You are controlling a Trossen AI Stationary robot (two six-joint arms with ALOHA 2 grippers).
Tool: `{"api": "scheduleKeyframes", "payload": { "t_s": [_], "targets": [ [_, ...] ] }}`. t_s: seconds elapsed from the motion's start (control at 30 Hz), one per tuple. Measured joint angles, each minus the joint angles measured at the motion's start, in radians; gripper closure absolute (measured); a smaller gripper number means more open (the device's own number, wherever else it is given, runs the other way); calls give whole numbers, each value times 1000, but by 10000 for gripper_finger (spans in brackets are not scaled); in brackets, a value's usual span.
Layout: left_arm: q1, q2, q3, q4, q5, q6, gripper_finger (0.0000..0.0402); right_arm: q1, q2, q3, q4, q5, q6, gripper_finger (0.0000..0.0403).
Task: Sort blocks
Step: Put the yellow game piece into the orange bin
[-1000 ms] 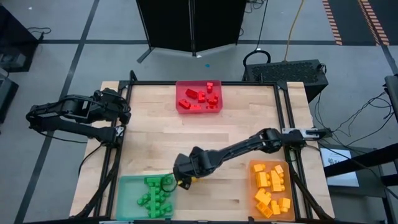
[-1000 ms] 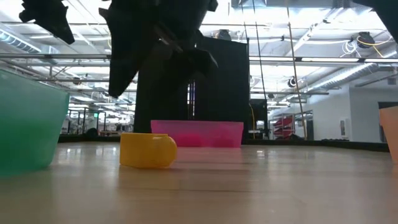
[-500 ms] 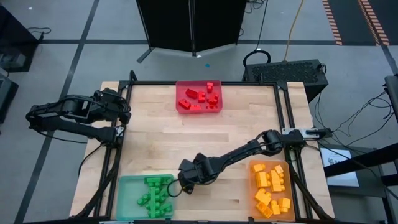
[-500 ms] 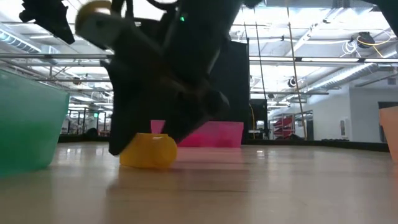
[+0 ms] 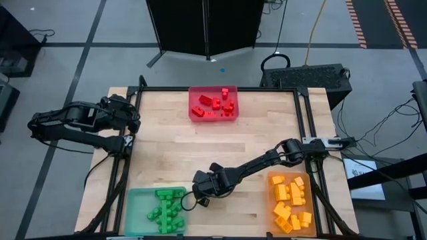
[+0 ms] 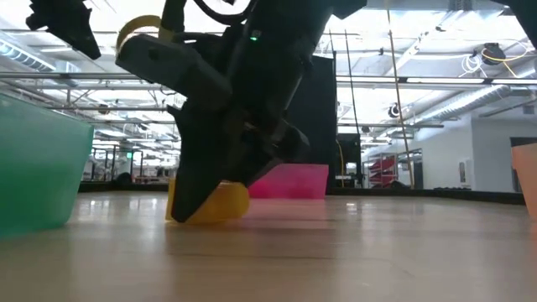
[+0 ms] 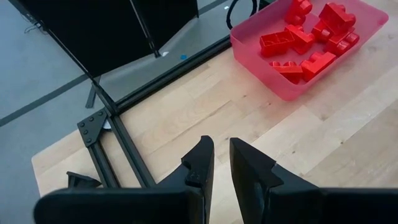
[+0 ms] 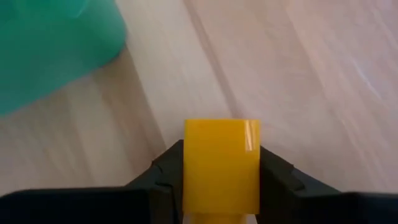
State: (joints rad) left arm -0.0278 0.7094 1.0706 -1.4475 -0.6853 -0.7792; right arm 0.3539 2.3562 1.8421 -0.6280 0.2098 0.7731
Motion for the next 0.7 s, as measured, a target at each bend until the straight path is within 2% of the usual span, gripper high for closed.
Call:
{"api": "scheduleKeyframes", "payload": {
  "t_s": [0.2, 0.4, 0.6, 0.7],
  "targets": [
    [0, 0, 0, 0, 0, 0, 343, 2, -1, 83, -122, -23, -59, 290],
    [0, 0, 0, 0, 0, -1, 343, 17, -5, 256, -365, 0, -151, 290],
    [0, 0, 0, 0, 0, -1, 343, 50, -8, 430, -639, 92, -203, 290],
    [0, 0, 0, 0, 0, -1, 343, 65, -31, 466, -733, 140, -210, 290]
  ]
}}
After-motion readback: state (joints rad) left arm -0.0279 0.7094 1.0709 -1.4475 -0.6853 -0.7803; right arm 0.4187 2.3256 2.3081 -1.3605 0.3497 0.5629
